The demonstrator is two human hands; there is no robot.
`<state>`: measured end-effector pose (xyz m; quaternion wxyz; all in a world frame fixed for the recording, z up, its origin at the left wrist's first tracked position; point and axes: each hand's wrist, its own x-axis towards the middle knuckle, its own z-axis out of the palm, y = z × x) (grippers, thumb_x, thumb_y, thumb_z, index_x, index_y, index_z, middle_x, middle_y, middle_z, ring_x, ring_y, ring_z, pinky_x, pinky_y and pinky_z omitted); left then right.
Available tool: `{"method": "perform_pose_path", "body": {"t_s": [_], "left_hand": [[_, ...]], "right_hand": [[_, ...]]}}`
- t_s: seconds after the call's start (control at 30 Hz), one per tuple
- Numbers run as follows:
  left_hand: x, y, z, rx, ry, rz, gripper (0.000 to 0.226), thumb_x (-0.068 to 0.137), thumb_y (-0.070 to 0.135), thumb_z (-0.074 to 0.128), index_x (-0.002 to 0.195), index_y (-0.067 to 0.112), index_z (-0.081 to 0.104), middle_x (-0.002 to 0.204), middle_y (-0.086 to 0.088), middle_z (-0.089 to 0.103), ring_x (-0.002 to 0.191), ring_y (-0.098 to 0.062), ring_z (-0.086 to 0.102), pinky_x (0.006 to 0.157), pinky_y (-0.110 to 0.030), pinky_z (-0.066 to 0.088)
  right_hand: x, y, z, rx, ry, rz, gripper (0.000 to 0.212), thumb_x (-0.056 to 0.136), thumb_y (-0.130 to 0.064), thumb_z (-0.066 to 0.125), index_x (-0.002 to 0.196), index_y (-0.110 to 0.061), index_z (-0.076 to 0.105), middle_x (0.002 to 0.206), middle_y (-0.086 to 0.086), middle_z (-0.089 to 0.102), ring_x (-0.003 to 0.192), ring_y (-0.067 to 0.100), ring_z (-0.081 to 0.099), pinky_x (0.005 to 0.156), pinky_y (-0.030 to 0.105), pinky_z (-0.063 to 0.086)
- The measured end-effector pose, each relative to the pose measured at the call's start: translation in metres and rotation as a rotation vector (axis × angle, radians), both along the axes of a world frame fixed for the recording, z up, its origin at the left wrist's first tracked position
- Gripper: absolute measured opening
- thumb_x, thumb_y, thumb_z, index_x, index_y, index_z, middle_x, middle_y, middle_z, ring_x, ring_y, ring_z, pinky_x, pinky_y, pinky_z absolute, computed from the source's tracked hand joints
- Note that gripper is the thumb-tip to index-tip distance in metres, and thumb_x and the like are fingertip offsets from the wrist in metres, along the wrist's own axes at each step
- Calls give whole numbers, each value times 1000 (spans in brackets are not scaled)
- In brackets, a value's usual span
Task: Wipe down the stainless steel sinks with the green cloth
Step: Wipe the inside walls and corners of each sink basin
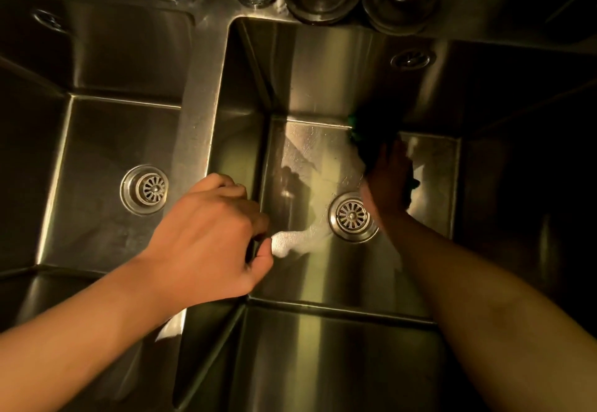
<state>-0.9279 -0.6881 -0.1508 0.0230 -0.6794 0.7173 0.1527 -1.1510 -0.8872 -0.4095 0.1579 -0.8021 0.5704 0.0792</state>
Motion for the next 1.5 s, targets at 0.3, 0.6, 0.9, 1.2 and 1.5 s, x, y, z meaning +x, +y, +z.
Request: {"method": "perform_pose_path", "body": {"t_s": [0.3, 0.6, 0.9, 1.2, 1.5], "left_hand": [[0, 0, 1, -12, 2, 17, 21, 81, 42, 64, 68, 27, 70, 64, 8, 64, 70, -23, 60, 88, -35, 45], [-1, -1, 3, 24, -19, 6, 25, 83, 43, 62, 69, 24, 70, 64, 6, 62, 68, -23, 58, 86, -37, 45], [-3, -2, 8, 17, -30, 13, 29, 85, 46, 58, 70, 27, 72, 66, 6, 65, 67, -20, 55, 83, -34, 40], [-3, -1, 7, 8, -39, 4, 27, 85, 45, 56, 72, 27, 73, 65, 7, 64, 68, -21, 56, 85, -37, 42], [0, 2, -1, -32, -26, 2, 28, 87, 45, 58, 72, 28, 73, 65, 9, 63, 67, -18, 56, 83, -34, 40]], "right_hand": [[90, 90, 18, 270, -516, 315, 105, 78, 10, 67, 162, -15, 11, 170, 5, -1, 157, 30, 0, 128, 40, 6], [36, 167, 10, 357, -342, 631, 65, 86, -11, 61, 149, -17, 48, 154, 14, 42, 137, 40, 40, 114, 42, 37], [8, 134, 56, 873, -568, -243, 26, 81, 7, 58, 91, -16, 65, 89, 7, 61, 83, 26, 58, 64, 24, 45], [-10, 108, 53, 193, -195, 619, 73, 88, -45, 44, 156, -23, 28, 169, 2, 11, 156, 26, 6, 125, 53, 10], [18, 126, 4, 181, -75, 867, 96, 82, -65, 44, 161, -16, 18, 168, 15, 15, 155, 37, 8, 126, 55, 7]]}}
